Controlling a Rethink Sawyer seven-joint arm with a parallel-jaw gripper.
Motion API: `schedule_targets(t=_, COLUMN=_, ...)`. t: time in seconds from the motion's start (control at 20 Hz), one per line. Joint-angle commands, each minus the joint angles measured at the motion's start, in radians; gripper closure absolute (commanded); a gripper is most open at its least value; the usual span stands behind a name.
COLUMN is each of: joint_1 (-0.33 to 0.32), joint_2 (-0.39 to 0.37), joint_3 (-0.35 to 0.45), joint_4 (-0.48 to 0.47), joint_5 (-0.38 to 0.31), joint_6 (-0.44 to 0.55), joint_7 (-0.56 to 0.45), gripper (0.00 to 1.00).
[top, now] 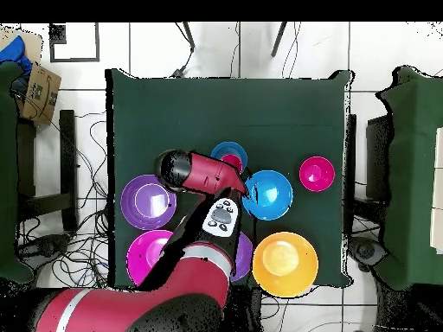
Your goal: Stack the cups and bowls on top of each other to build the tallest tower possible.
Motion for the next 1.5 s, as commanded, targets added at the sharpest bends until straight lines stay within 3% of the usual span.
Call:
schedule_targets(t=0.05, joint_1=0.038, joint_2=0.049, joint_3=0.025, joint_4=-0.087, joint_5=0.061, joint_6=0.011, joint_7=0.256, gripper=0.00)
schedule_targets(t=0.4, joint_1=0.121, joint_2=0.098, joint_3=-0.075, joint_4=-0.127, joint_5=0.100, joint_6=0.093, joint_7=0.389, gripper=0.00)
schedule_targets(t=0.7, joint_1=0.154, joint_2=0.099, joint_3=-0.101, joint_4=-0.124, joint_5=0.150, joint_6=0.118, joint_7=0.470, gripper=0.00)
schedule_targets(t=1.05, joint_1=0.148, joint_2=0.064, joint_3=-0.106, joint_4=-0.147, joint_5=0.122, joint_6=0.185, joint_7=0.450, gripper=0.00)
schedule_targets(t=1.5, joint_1=0.117, joint_2=0.111, joint_3=-0.064, joint_4=-0.129, joint_5=0.106, joint_6=0.094, joint_7=0.400, gripper=0.00)
